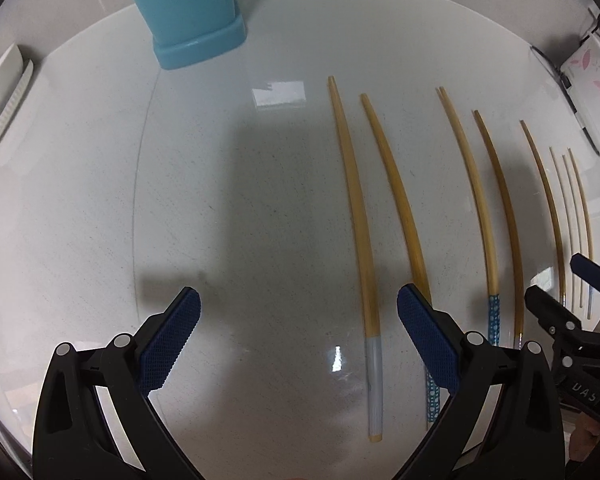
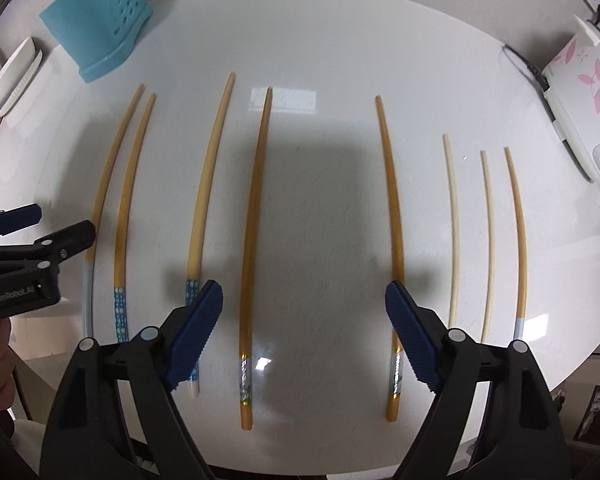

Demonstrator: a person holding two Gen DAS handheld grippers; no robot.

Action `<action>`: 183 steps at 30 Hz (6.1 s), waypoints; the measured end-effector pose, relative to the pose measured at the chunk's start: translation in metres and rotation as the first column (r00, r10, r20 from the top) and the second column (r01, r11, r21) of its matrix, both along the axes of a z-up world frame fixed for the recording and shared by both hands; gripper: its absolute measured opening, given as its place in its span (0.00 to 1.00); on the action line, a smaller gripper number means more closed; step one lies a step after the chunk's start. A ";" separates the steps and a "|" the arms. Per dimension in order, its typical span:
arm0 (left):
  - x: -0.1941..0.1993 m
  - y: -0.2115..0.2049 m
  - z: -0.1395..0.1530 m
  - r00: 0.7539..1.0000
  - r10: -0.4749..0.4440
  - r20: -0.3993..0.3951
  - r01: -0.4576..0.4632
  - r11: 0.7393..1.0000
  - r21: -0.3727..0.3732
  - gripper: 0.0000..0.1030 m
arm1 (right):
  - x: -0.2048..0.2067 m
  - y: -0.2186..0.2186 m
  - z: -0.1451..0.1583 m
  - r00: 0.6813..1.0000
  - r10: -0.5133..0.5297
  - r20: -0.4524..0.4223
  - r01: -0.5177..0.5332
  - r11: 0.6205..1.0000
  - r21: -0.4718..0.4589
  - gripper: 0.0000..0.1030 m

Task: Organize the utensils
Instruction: 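Move the right gripper back over the chopstick row, then close the right gripper on a plain bamboo chopstick, then carry the bamboo chopstick with the right gripper to the blue holder, then lower the chopstick into the blue holder and open the right gripper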

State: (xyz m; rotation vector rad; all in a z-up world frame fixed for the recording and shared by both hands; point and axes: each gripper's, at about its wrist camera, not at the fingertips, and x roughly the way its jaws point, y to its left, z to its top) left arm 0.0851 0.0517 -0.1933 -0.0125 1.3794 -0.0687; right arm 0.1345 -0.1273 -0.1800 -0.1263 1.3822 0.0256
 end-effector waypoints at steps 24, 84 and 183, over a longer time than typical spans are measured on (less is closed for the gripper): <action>0.022 -0.020 0.001 0.987 -0.033 -0.155 0.045 0.996 0.074 0.18 | 0.018 0.040 -0.014 0.987 0.016 -0.159 -0.010 0.999 0.040 0.17; 0.035 0.033 0.161 0.951 0.089 0.296 -0.083 0.996 -0.033 0.07 | 0.088 0.057 0.136 0.967 0.054 0.248 -0.109 0.970 0.216 0.06; 0.113 0.176 0.166 0.751 0.298 0.589 -0.321 0.945 -0.069 0.94 | 0.211 0.171 0.137 0.821 0.040 0.570 -0.349 0.825 0.445 0.07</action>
